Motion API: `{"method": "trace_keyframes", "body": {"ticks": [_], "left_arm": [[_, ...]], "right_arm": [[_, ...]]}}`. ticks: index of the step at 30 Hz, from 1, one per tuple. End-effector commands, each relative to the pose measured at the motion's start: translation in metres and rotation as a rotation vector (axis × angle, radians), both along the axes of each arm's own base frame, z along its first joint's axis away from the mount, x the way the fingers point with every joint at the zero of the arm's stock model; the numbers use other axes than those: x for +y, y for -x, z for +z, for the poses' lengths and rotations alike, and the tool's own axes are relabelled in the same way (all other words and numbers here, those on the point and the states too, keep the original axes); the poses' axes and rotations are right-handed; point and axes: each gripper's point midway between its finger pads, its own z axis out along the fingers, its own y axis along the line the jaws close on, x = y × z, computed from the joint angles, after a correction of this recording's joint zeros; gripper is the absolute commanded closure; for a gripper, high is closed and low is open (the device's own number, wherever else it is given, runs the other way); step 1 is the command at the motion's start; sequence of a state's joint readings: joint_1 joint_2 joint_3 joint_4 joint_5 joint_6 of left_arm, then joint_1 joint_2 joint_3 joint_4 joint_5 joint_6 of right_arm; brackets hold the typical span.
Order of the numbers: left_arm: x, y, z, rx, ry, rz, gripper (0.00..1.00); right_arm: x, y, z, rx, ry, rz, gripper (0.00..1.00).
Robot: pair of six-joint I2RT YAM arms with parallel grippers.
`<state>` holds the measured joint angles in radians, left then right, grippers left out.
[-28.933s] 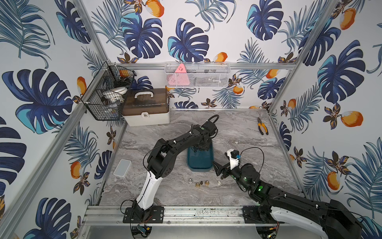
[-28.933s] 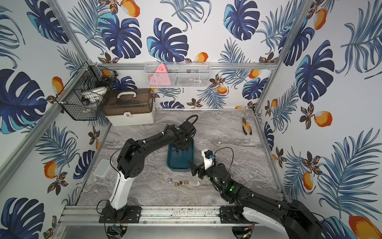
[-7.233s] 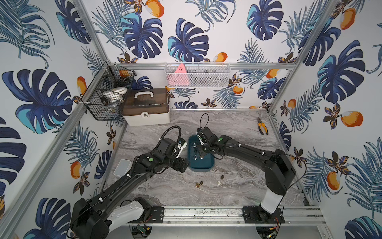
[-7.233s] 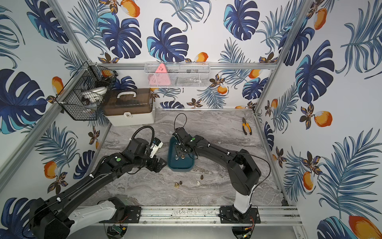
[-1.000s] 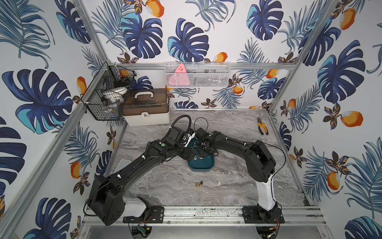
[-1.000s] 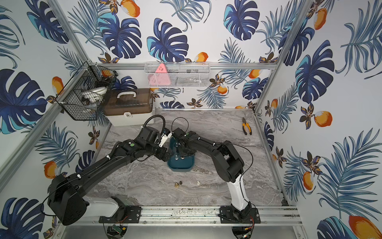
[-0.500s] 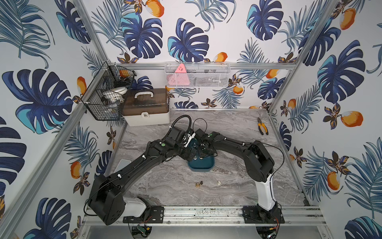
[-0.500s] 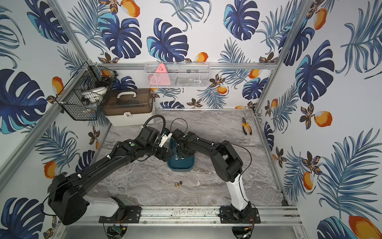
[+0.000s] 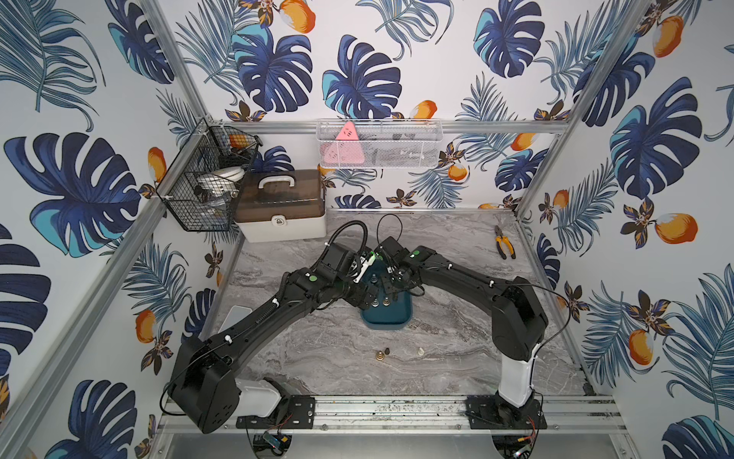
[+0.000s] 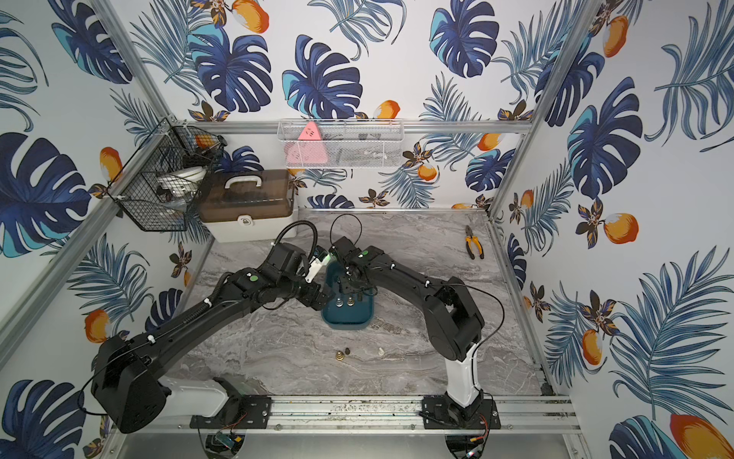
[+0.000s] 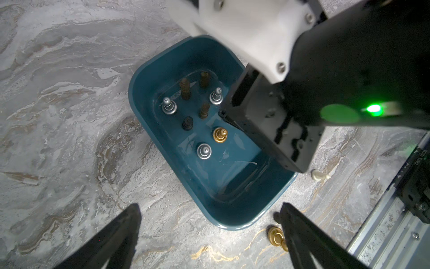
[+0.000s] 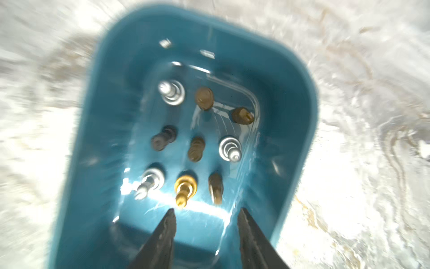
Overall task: Put the chess pieces into the storage box
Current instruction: Place the chess piece in the storage box, then pick up the chess piece at the center of the board.
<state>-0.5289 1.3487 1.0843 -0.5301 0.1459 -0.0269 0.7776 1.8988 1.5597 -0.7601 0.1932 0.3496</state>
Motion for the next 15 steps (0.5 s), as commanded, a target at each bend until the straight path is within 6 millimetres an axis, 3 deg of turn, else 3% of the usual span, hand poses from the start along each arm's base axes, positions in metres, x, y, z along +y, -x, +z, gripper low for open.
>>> {"method": "trace_keyframes", "body": {"ticks": [1,7,12,15], "left_arm": [[-0.001,-0.002,0.007,-0.018,0.030,0.004,0.04],[-0.006,-0.006,0.021,-0.038,0.121,0.038,0.07],[-0.002,-0.002,0.021,-0.021,0.133,0.133,0.15],[0.000,0.013,0.016,-0.019,0.065,0.147,0.16]], "right_arm": [[-0.005,0.005,0.022,-0.024,-0.050,-0.014,0.52],[-0.016,0.006,0.055,-0.147,-0.208,-0.020,0.50],[-0.020,0.020,0.075,-0.246,-0.360,0.027,0.48],[-0.027,0.037,0.065,-0.268,-0.413,0.058,0.45]]}}
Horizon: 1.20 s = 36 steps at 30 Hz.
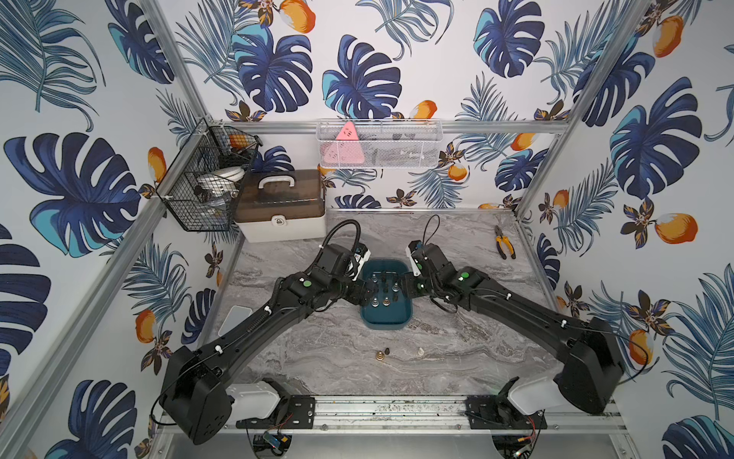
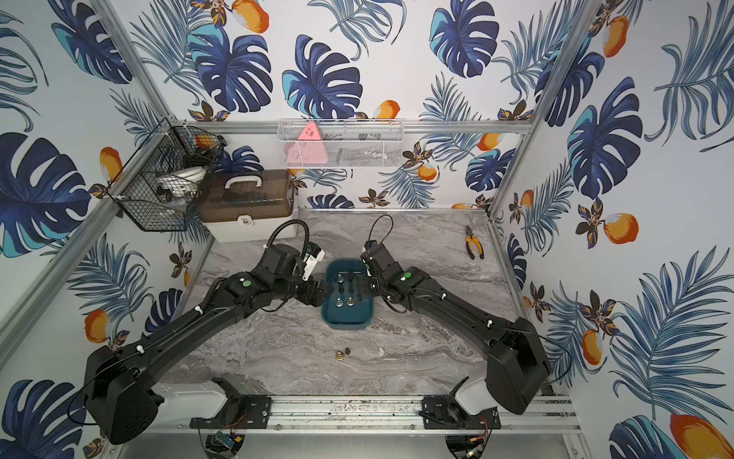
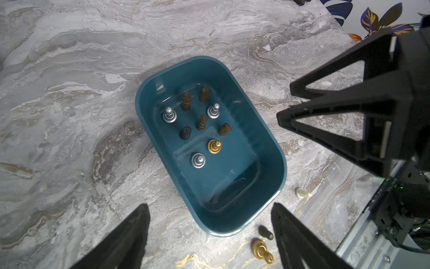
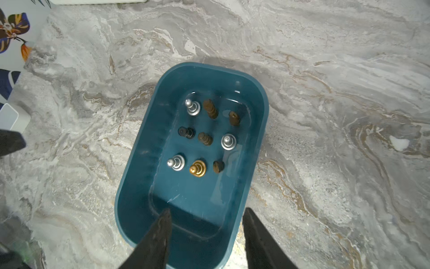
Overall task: Put the chess pieces into the storage box
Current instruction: Pick up the chess piece at the center of the board.
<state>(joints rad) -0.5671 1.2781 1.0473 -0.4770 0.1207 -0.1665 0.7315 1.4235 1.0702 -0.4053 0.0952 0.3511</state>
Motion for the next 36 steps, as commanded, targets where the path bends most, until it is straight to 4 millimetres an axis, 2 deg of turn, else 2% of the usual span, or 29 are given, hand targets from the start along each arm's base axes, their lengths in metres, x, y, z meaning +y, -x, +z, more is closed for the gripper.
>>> {"method": "trace_keyframes", "body": {"ticks": [1,6,8,11,17,23,27,31,36], "left_arm": [[0.007,0.010,-0.002,0.007,-0.044,0.068,0.17],[0.007,0.036,0.000,0.021,-0.104,0.082,0.23],[0.003,0.048,-0.001,0.033,-0.134,0.082,0.25],[-0.003,0.065,-0.009,0.075,-0.162,0.084,0.29],[-0.017,0.097,-0.030,0.143,-0.116,0.036,0.37],[-0.028,0.120,-0.055,0.180,-0.239,-0.043,0.41],[-0.041,0.134,-0.075,0.219,-0.242,-0.095,0.42],[-0.048,0.139,-0.086,0.228,-0.241,-0.111,0.43],[-0.047,0.138,-0.104,0.238,-0.302,-0.121,0.47]], "right_arm": [[0.013,0.004,0.014,-0.099,-0.126,0.071,0.44],[0.011,0.023,-0.003,-0.123,-0.154,0.160,0.41],[0.017,0.034,-0.011,-0.132,-0.205,0.219,0.40],[0.023,0.055,-0.014,-0.174,-0.308,0.315,0.37],[0.014,0.086,-0.021,-0.295,-0.374,0.416,0.31],[0.013,0.096,-0.017,-0.369,-0.414,0.456,0.27],[0.014,0.099,-0.013,-0.374,-0.387,0.473,0.25],[0.008,0.095,-0.012,-0.405,-0.366,0.442,0.22],[0.003,0.090,-0.010,-0.426,-0.362,0.402,0.21]]}}
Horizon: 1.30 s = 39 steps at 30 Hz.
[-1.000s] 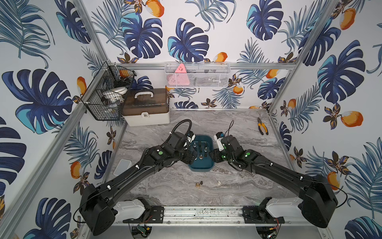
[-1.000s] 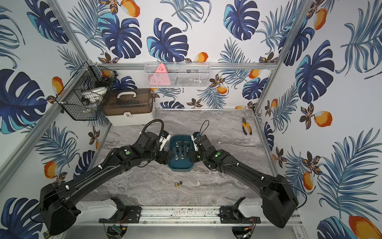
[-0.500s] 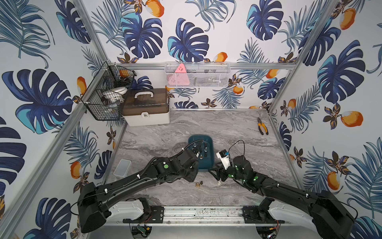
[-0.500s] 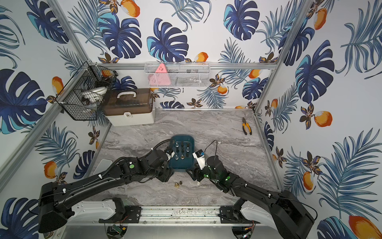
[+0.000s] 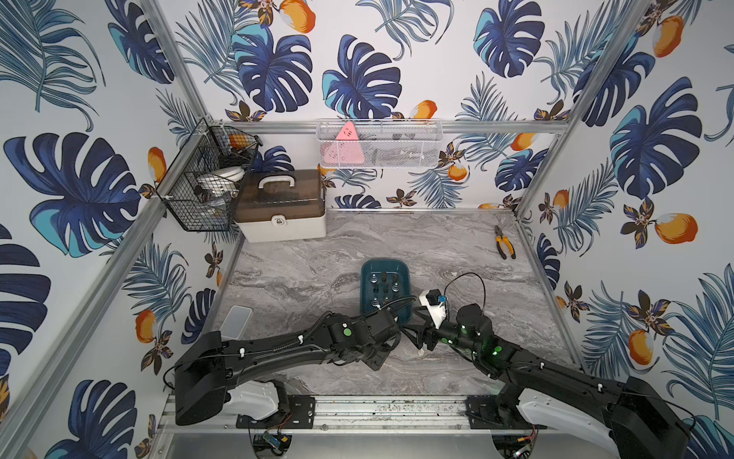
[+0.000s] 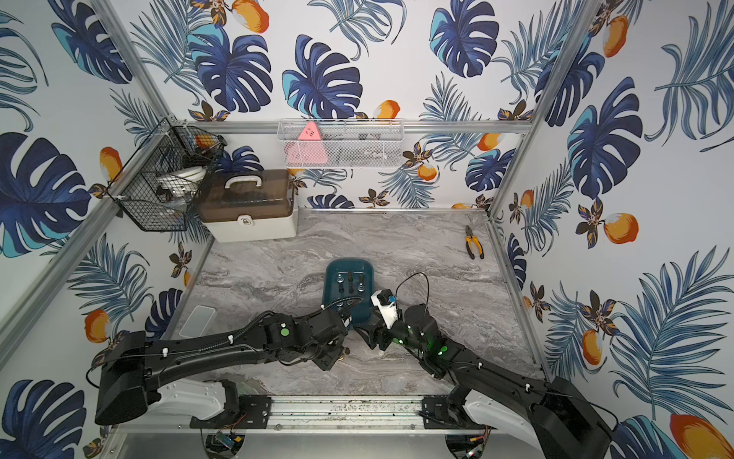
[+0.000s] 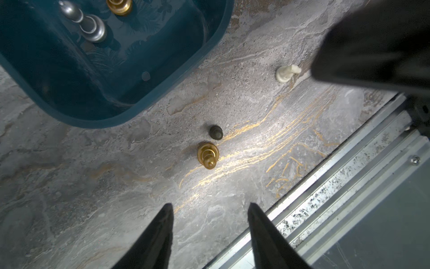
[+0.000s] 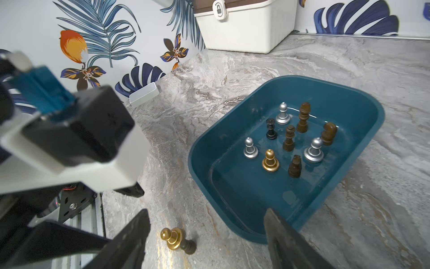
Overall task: Put the chess pieces into the storage box
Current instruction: Pick up the chess piece at the center of the board.
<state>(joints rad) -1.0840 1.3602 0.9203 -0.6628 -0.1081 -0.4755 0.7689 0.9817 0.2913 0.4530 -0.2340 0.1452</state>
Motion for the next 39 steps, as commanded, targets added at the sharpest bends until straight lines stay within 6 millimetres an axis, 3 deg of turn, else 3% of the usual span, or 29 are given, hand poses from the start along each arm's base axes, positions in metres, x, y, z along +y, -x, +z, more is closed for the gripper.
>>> {"method": "trace_keyframes", "body": {"ticks": [1,6,16,22,39], "left_arm": [[-0.004,-0.004,-0.006,-0.014,-0.002,-0.001,0.48],[-0.007,-0.005,-0.014,-0.012,-0.008,-0.004,0.57],[-0.014,-0.012,-0.035,-0.003,-0.054,-0.020,0.56],[-0.017,-0.019,-0.037,0.002,-0.039,-0.017,0.56],[-0.020,-0.013,-0.053,0.054,-0.040,-0.031,0.67]], "right_arm": [[-0.003,-0.006,0.006,-0.034,-0.012,-0.032,0.21],[-0.002,-0.009,0.004,-0.027,-0.006,-0.043,0.20],[-0.010,-0.012,0.006,-0.038,-0.011,-0.090,0.19],[-0.008,-0.013,0.005,-0.030,-0.008,-0.087,0.18],[-0.011,-0.016,0.005,-0.025,-0.005,-0.112,0.16]]}}
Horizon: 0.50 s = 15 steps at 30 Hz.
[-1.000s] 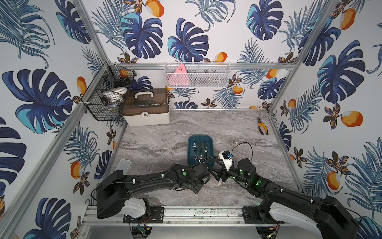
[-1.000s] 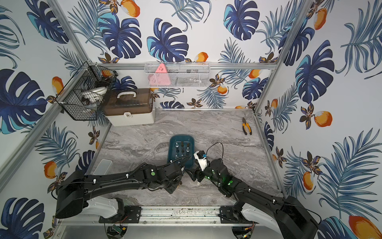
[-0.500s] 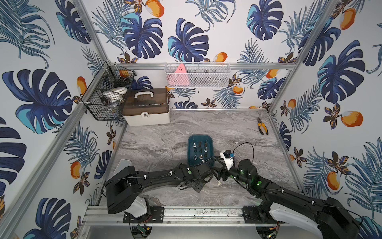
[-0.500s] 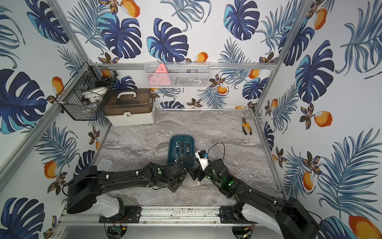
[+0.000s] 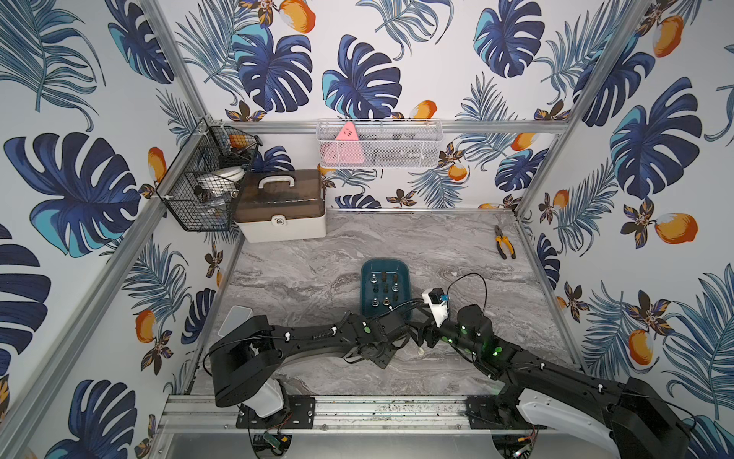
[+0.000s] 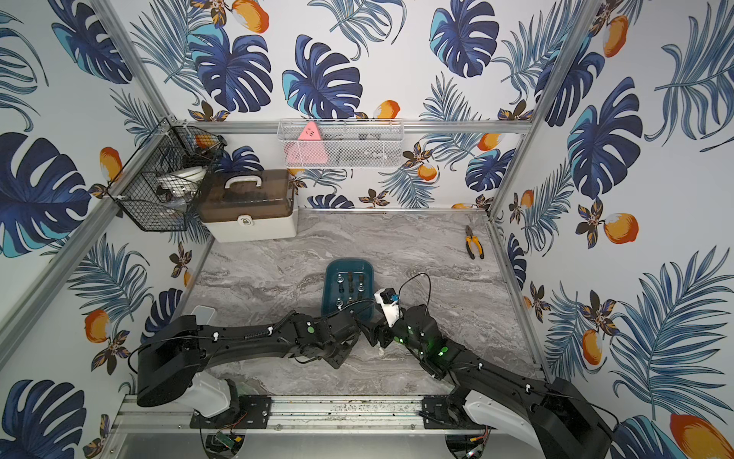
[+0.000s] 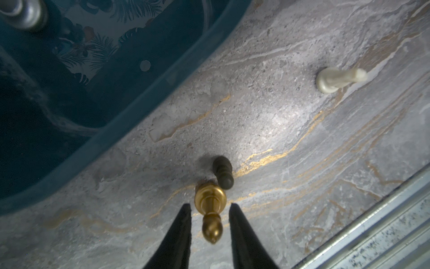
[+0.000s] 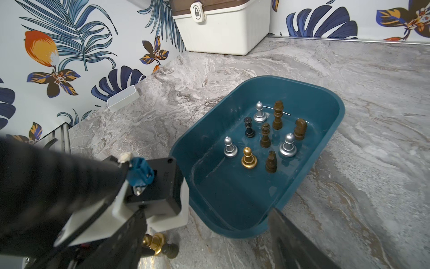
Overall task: Put the chess pieces into the storage box
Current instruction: Pick up the chess piece at the center of the board.
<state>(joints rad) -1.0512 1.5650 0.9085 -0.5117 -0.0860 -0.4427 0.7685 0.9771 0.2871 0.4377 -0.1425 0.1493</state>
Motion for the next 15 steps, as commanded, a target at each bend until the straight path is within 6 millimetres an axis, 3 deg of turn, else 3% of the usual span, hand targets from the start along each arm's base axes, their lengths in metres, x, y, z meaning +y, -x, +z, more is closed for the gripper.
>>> {"method": "trace_keyframes", "body": {"ticks": [1,15], "left_arm": [[-0.0036,0.0032,-0.0019,0.015,0.015,-0.025,0.68],[-0.0019,0.0045,-0.0068,0.026,-0.004,-0.031,0.75]], "right_arm": [[0.0000,-0.0047,0.0099,-0.019,-0.034,-0.024,0.16],[0.0030,-0.0059,0.0073,-0.004,-0.028,-0.018,0.15]]}}
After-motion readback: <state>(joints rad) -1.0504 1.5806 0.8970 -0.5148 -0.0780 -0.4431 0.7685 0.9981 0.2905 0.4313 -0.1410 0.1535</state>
